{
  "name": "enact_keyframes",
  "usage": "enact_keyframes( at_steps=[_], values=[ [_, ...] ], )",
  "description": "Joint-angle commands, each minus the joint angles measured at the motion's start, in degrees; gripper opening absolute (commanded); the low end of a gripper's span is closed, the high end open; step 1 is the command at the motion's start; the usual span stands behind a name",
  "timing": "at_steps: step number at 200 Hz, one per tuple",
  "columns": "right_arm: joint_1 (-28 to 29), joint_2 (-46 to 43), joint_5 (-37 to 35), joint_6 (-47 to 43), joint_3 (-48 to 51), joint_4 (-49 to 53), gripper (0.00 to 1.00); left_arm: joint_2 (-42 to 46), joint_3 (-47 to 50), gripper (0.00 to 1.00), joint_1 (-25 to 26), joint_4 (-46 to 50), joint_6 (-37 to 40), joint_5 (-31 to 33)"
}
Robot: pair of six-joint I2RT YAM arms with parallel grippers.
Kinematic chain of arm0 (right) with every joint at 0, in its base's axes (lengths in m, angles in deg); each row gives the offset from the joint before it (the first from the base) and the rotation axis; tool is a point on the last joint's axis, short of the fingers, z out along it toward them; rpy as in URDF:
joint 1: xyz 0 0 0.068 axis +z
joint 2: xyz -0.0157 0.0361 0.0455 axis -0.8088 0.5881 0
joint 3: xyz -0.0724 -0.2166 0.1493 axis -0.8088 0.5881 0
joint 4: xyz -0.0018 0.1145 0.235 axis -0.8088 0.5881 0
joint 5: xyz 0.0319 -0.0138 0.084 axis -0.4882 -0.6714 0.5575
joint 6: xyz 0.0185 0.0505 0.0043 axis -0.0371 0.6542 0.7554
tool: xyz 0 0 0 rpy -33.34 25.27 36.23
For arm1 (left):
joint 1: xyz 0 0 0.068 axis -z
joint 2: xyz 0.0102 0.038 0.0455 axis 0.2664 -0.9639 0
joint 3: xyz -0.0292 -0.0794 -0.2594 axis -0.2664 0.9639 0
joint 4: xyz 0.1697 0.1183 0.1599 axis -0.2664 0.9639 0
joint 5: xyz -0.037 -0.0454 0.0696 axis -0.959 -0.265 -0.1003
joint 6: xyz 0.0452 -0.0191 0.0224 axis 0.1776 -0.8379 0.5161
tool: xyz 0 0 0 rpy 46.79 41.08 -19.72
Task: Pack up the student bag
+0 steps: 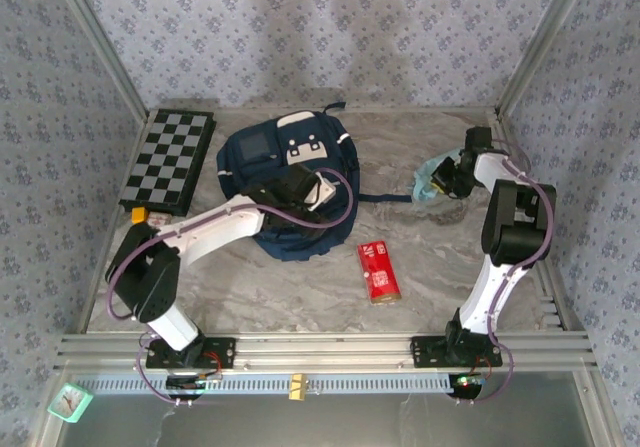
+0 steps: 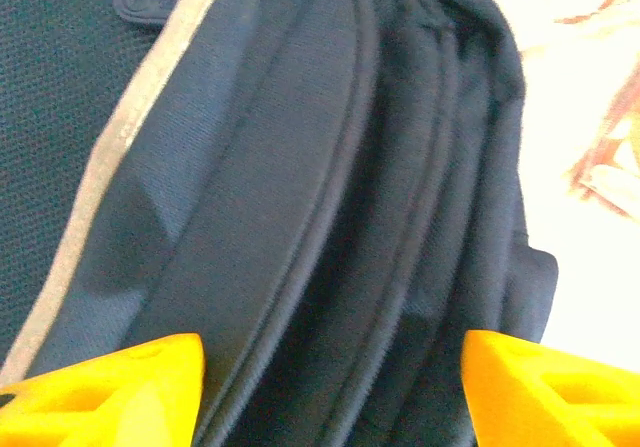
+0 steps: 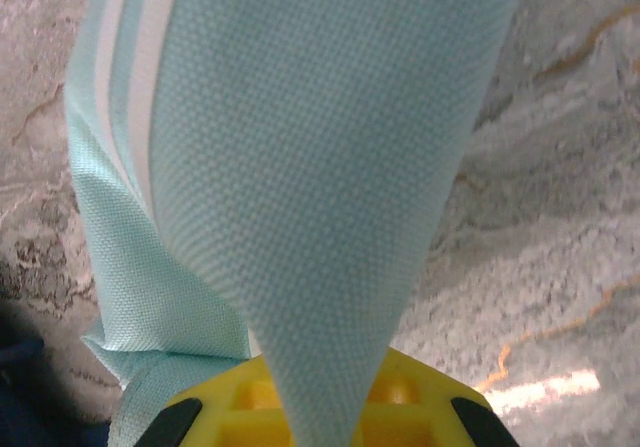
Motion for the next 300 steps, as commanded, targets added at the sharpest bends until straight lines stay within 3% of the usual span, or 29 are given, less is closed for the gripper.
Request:
enact_keyframes(
  at_steps=[1, 35, 88, 114, 157, 183, 208, 257, 285, 300],
  values=[
    [0.52, -3.29, 2.13, -0.6, 1.53, 0.49, 0.0, -1.44, -1.96, 0.61, -0.02, -0.96, 1.98, 5.36],
    [1.5, -5.73, 3.22, -1.24, 3.69, 0.3, 0.0, -3.45, -3.75, 0.48, -0.75, -0.99, 1.97, 6.93],
    [3.47, -10.5, 5.31, -2.51, 4.99, 2.73, 0.0, -5.39, -8.12, 0.14, -1.16, 2.12, -0.18, 6.3],
    [5.25, -15.78, 7.33, -4.35, 4.89, 5.8, 0.0, -2.78, -12.91, 0.0, -1.17, 4.67, -5.28, 7.69],
    [11.09, -23.32, 12.66, -9.44, 2.33, 14.86, 0.0, 0.57, -18.41, 0.0, -1.18, 6.45, -12.41, 13.08],
    [15.94, -23.97, 22.85, -10.41, 2.0, 15.28, 0.0, -0.5, -23.88, 0.0, -1.12, 9.01, -17.08, 16.17],
    [23.3, -21.23, 27.16, -11.3, 1.28, 15.4, 0.0, 0.0, -25.93, 0.0, -0.94, 8.49, -20.35, 18.74],
    [33.35, -10.02, 32.37, -7.29, -4.8, 4.15, 0.0, 2.38, -23.98, 0.0, -0.85, 4.18, -21.75, 18.81],
    [34.42, 0.8, 34.14, -8.07, -13.35, 3.07, 0.0, 2.33, -24.25, 0.0, -0.85, 3.21, -22.0, 18.53],
    [34.69, 3.74, 31.28, -10.12, -16.39, 2.19, 0.0, 2.36, -24.91, 0.0, -0.85, 3.94, -22.14, 18.98]
  ],
)
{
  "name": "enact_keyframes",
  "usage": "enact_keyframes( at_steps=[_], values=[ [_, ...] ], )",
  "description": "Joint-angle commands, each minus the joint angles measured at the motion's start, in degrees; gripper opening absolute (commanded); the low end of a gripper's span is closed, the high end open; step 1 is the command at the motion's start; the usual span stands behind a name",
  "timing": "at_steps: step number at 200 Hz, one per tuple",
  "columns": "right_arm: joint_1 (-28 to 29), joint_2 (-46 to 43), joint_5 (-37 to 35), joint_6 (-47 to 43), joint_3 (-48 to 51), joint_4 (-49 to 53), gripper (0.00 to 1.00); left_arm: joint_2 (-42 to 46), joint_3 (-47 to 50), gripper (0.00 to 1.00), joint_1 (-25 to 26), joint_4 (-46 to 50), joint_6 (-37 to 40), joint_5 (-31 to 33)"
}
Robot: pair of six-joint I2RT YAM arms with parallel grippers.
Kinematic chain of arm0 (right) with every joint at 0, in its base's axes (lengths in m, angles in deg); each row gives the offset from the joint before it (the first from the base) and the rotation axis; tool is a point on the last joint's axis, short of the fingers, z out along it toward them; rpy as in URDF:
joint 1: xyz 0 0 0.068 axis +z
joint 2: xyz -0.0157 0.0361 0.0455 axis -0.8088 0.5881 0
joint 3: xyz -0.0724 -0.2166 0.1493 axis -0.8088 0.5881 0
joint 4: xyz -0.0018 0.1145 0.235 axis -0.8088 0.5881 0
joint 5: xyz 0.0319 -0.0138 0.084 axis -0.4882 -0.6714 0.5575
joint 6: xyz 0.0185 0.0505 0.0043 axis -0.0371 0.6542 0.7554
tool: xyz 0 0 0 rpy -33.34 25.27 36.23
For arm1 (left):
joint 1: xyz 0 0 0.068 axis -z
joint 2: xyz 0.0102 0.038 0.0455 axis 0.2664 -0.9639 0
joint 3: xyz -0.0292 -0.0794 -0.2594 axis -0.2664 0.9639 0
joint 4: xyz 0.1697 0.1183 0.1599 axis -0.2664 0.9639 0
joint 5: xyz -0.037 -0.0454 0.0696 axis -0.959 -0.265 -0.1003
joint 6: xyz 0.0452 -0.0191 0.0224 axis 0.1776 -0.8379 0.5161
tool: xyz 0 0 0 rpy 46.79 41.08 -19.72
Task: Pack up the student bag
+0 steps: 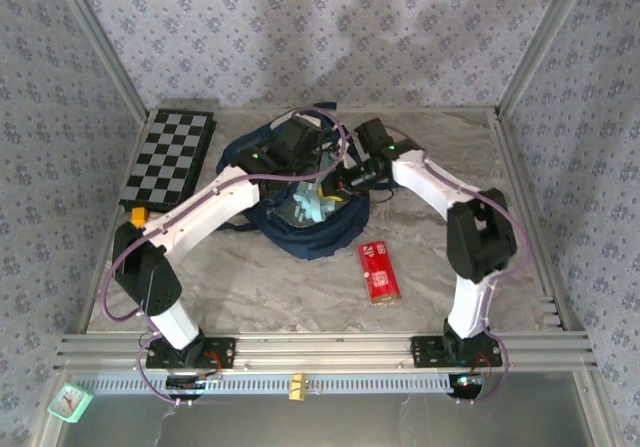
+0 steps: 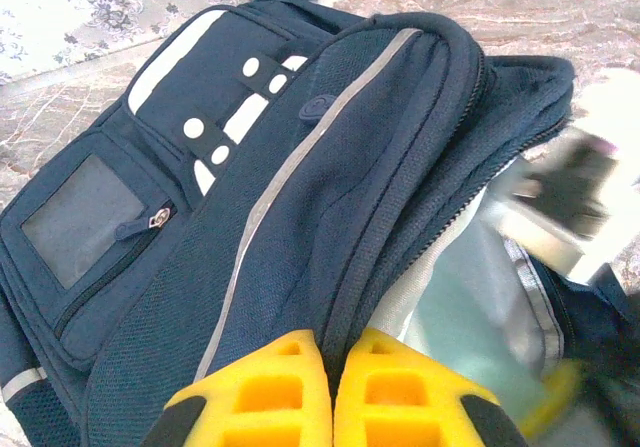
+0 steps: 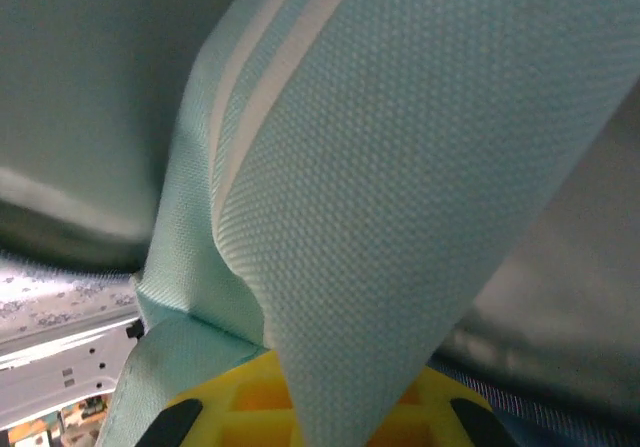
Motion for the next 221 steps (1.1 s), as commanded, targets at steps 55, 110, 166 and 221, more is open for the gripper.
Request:
enact_keyframes(
  at_steps=[55, 110, 166, 221],
  values=[
    [0.08, 5.02, -13.1, -3.98, -5.72, -1.82, 0.42, 4.97, -1.23, 0.0, 0.13, -4.83, -2.76, 2.38],
    [2.39, -6.38, -23.38, -2.27, 4.06, 1.79, 0.43, 5.35, -0.53, 0.0, -0.03, -4.81, -3.02, 1.53],
    [6.2, -0.88, -21.08, 3.59, 4.63, -5.97, 0.19, 4.8, -0.4, 0.0, 0.0, -4.7, -3.59, 0.17],
    [5.95, 6.54, -30.59, 6.42, -3.18, -13.67, 0.13, 5.36, 0.1, 0.0, -0.04, -4.84, -5.54, -1.16]
  ],
)
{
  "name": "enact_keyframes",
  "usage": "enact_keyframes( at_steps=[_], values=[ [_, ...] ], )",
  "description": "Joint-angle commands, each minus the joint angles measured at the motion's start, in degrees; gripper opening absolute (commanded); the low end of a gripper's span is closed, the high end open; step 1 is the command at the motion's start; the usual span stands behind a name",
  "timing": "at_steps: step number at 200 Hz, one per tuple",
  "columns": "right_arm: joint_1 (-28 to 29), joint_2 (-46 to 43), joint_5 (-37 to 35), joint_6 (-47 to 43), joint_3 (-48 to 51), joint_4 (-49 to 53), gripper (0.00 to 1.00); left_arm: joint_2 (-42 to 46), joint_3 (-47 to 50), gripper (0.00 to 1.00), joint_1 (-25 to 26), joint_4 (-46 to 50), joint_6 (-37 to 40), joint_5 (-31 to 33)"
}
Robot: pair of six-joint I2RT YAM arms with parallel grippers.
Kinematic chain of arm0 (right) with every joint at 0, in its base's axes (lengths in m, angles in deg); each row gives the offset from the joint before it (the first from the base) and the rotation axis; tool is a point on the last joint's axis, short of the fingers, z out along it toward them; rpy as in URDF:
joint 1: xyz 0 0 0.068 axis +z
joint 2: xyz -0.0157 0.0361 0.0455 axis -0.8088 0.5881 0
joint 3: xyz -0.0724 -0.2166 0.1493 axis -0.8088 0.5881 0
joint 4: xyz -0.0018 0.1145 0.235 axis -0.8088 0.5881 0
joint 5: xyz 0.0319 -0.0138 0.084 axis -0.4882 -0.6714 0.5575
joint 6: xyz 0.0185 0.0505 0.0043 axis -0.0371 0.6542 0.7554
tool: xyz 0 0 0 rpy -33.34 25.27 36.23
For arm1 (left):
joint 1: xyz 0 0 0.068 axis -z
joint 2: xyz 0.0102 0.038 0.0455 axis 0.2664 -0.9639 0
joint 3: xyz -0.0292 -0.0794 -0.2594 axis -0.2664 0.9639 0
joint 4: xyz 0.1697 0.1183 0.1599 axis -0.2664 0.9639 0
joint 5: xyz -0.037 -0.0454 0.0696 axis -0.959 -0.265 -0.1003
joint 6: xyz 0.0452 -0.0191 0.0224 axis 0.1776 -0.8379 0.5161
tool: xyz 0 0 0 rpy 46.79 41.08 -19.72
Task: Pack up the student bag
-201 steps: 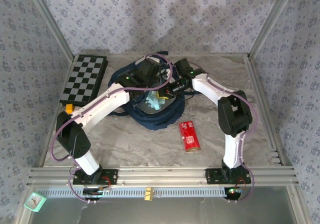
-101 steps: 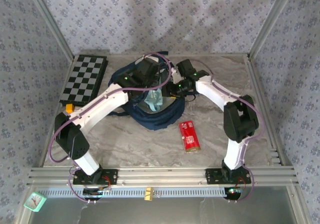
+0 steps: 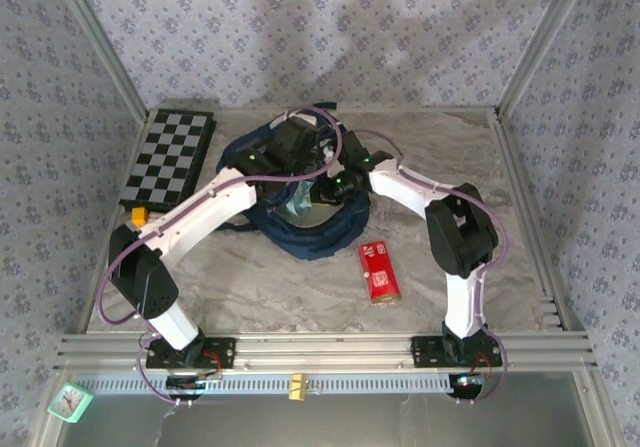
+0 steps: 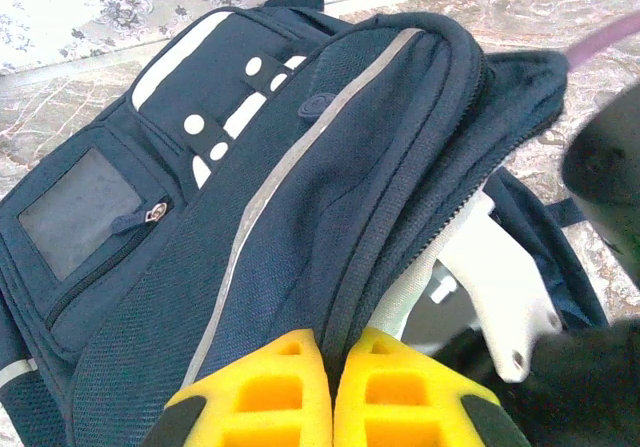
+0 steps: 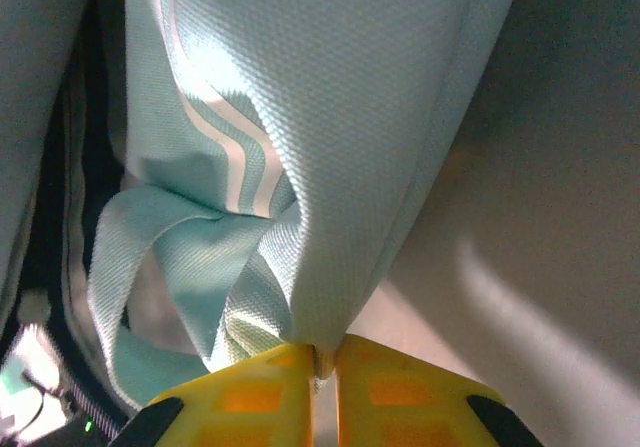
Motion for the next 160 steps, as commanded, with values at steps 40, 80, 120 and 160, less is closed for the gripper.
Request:
enact_keyframes(
  at_steps=[40, 80, 120, 160],
  values=[
    [-1.45, 2.9, -4.45, 1.98, -2.99, -9.25, 0.15, 4.05, -0.74, 0.0, -0.07, -3.27, -3.87, -1.26],
    [-1.96, -9.94, -1.68, 0.58, 8.26, -10.95, 0.34, 3.32, 1.23, 0.0, -0.15, -2.81, -5.38, -4.27],
    [-5.98, -24.28, -6.61, 2.0, 19.75, -2.98, 0.43, 6.6, 5.02, 0.39, -0.96, -1.23, -8.3, -14.36],
    [-6.75, -33.28, -6.48, 4.96, 25.57, 1.29, 0.45, 18.72, 17.82, 0.53, -6.08, -4.11, -17.27, -19.16]
  ],
)
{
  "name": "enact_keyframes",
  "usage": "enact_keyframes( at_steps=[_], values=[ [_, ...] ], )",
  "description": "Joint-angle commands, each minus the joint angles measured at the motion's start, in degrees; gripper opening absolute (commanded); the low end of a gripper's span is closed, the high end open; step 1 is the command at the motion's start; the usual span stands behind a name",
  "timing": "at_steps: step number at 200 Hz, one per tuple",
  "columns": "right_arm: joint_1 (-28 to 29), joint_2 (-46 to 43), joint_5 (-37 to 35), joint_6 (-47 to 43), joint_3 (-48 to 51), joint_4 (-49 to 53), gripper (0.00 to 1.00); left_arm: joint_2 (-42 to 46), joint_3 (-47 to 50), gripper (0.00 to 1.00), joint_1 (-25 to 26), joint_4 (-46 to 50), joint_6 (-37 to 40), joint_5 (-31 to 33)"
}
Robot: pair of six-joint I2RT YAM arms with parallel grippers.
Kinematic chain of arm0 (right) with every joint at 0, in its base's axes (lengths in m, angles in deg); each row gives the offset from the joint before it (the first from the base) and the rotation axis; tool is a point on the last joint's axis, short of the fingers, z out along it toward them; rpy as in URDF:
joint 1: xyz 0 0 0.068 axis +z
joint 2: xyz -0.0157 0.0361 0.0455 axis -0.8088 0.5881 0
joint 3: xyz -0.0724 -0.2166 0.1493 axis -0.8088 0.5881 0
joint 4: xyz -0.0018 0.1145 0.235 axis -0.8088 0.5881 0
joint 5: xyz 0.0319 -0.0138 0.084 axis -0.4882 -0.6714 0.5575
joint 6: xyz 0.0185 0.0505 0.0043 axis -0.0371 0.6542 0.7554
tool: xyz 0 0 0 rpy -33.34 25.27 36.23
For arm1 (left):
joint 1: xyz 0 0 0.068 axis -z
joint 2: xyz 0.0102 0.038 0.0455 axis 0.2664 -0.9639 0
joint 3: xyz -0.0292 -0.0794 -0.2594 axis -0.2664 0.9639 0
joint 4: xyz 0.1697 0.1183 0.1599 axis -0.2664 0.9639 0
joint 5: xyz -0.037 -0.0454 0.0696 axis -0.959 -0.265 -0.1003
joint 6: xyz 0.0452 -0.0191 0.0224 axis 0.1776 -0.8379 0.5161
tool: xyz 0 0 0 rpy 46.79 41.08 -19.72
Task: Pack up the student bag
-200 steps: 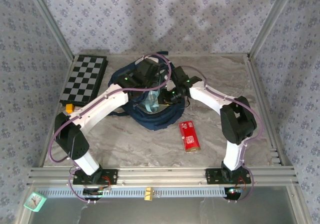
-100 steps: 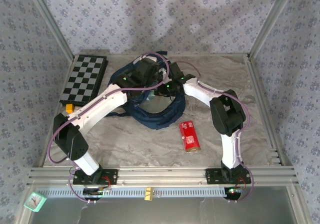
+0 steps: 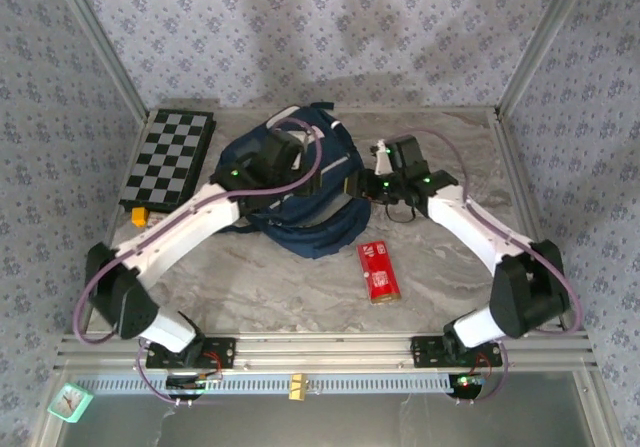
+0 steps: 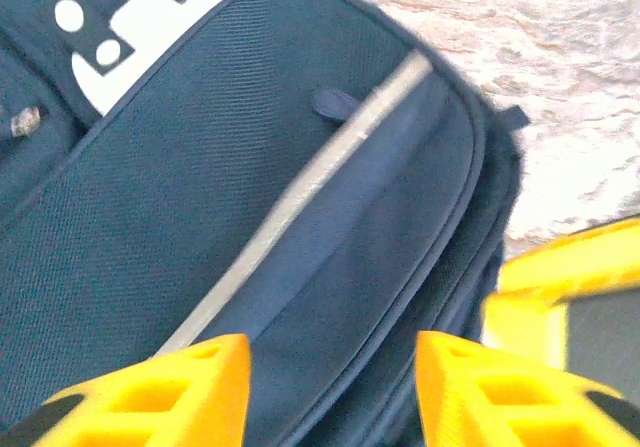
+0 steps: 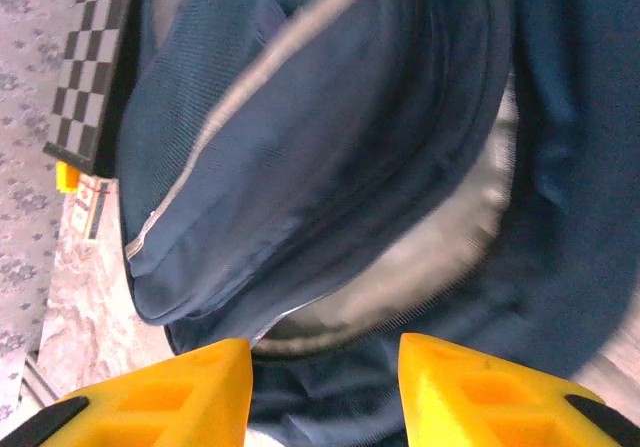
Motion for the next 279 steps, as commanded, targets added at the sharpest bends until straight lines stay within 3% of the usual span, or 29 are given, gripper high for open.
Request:
enact_keyframes(
  at_steps=[1, 21, 40, 60, 114, 141, 194, 240, 279],
  values=[
    [1.37, -3.11, -1.15, 2.43, 2.62, 5.99, 0.45, 8.39, 6.07, 0.53, -4.73, -2.19, -7.72, -4.96],
    [5.87, -1.97, -0.77, 4.63, 0.39, 7.2, 0.55, 13.89, 15.25, 0.55, -11.29, -5.89, -13.28, -8.28],
    [11.01, 2.82, -0.01, 7.32, -2.88, 7.26, 0.56, 15.9, 22.72, 0.54, -18.59, -10.41, -18.66, -14.89],
    [16.24, 6.95, -1.21, 9.31, -4.93, 3.59, 0.56, 16.7, 28.34, 0.52, -23.93, -15.09, -21.76, -17.83],
    [16.82, 14.97, -3.5, 11.08, -9.91, -0.29, 0.54, 10.22, 33.97, 0.44, -30.47, -23.21, -27.94, -20.92],
    [15.68, 15.69, -3.15, 10.65, -9.32, -2.05, 0.54, 4.97, 34.58, 0.42, -30.49, -31.87, -32.42, -23.84],
    [14.96, 16.64, -2.62, 9.85, -8.8, -2.59, 0.54, -2.6, 33.37, 0.39, -28.35, -37.26, -35.39, -24.52],
    [13.56, 17.03, -2.18, 9.89, -7.86, -3.6, 0.53, -4.8, 33.31, 0.36, -23.67, -40.99, -39.71, -24.62],
    [10.87, 16.77, -1.96, 9.49, -7.4, -4.54, 0.53, -5.35, 32.89, 0.33, -20.33, -38.6, -43.19, -23.06]
  ],
)
